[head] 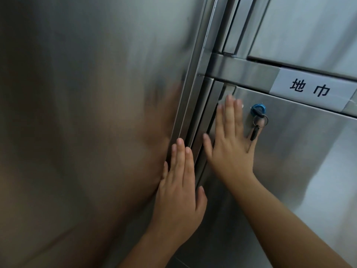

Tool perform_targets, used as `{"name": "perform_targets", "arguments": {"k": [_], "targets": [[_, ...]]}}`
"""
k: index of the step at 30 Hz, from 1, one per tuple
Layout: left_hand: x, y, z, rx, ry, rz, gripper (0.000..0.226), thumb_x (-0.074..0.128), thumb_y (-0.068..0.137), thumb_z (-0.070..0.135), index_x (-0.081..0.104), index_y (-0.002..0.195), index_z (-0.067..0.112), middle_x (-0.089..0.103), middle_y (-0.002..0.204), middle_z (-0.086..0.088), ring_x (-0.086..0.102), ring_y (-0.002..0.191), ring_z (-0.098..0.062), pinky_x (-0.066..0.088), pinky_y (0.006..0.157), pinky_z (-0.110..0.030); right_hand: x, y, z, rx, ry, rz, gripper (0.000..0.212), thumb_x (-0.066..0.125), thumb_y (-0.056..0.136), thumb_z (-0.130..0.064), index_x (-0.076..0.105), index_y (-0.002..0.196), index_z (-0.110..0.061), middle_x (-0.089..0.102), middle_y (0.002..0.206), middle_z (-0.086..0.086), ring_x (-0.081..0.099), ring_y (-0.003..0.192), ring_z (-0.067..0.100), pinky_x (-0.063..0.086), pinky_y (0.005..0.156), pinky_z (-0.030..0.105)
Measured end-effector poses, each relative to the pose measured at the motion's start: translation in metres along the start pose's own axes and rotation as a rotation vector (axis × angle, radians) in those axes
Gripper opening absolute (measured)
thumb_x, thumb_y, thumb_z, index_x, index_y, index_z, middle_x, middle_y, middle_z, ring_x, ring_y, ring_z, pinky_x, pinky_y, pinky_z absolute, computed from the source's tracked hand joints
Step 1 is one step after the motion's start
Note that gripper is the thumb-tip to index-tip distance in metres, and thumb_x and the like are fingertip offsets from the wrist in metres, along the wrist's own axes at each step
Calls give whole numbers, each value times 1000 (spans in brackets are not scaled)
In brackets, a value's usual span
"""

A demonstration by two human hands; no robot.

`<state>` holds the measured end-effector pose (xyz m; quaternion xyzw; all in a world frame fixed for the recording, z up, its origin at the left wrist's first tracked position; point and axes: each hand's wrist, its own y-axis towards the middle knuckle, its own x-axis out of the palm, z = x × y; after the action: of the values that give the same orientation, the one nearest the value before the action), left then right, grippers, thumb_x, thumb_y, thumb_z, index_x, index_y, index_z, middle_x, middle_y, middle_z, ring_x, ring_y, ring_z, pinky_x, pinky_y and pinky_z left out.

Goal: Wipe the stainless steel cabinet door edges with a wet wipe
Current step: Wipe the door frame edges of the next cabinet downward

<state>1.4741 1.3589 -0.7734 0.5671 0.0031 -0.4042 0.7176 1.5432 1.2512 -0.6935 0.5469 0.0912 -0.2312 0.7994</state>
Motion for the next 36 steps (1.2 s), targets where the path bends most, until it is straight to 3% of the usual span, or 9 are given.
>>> {"name": "perform_targets", "arguments": {"k": [5, 13, 19, 25, 29, 36], "targets": [[3, -2, -2, 6, -9, 9, 75, 36, 81, 28, 9, 145, -1, 4, 154, -17, 4, 142, -25, 1, 106, -51, -8, 13, -2, 85, 114, 6, 71, 35, 96, -42, 2, 149, -8, -2, 156, 14, -3, 144, 27, 1, 108, 65], [20, -20, -3, -13, 16, 19, 76, 38, 81, 28, 7, 144, -2, 5, 153, -21, 4, 142, -28, 5, 105, -55, 8, -29, 1, -6, 62, 108, 73, 51, 90, -43, 21, 147, -8, 5, 150, 13, 6, 139, 29, 4, 104, 62], [32, -43, -8, -25, 78, 1, 75, 39, 80, 28, 14, 141, -8, 9, 149, -26, 8, 140, -33, 9, 104, -59, 23, -73, -8, -80, 1, 53, 72, 40, 93, -47, 14, 149, -10, 5, 153, 10, 3, 142, 25, 4, 109, 60], [45, -69, -18, -40, 137, -41, 74, 39, 80, 28, 15, 140, -8, 11, 149, -27, 9, 140, -34, 12, 105, -58, 37, -111, -16, -181, -63, 31, 71, 42, 91, -44, 16, 148, -10, 9, 153, 9, 7, 142, 23, 0, 110, 56], [54, -90, -27, -42, 173, -77, 74, 38, 80, 29, 16, 140, -8, 13, 148, -27, 12, 140, -34, 16, 113, -47, 41, -125, -18, -217, -96, 21, 70, 41, 91, -45, 19, 148, -11, 11, 153, 9, 10, 140, 22, -2, 109, 55], [62, -108, -32, -47, 197, -108, 73, 38, 83, 32, 14, 140, -8, 13, 148, -28, 13, 139, -38, 14, 113, -45, 49, -139, -28, -178, -78, 31, 70, 39, 91, -52, 24, 148, -13, 9, 152, 8, 9, 140, 22, 7, 110, 60]]}}
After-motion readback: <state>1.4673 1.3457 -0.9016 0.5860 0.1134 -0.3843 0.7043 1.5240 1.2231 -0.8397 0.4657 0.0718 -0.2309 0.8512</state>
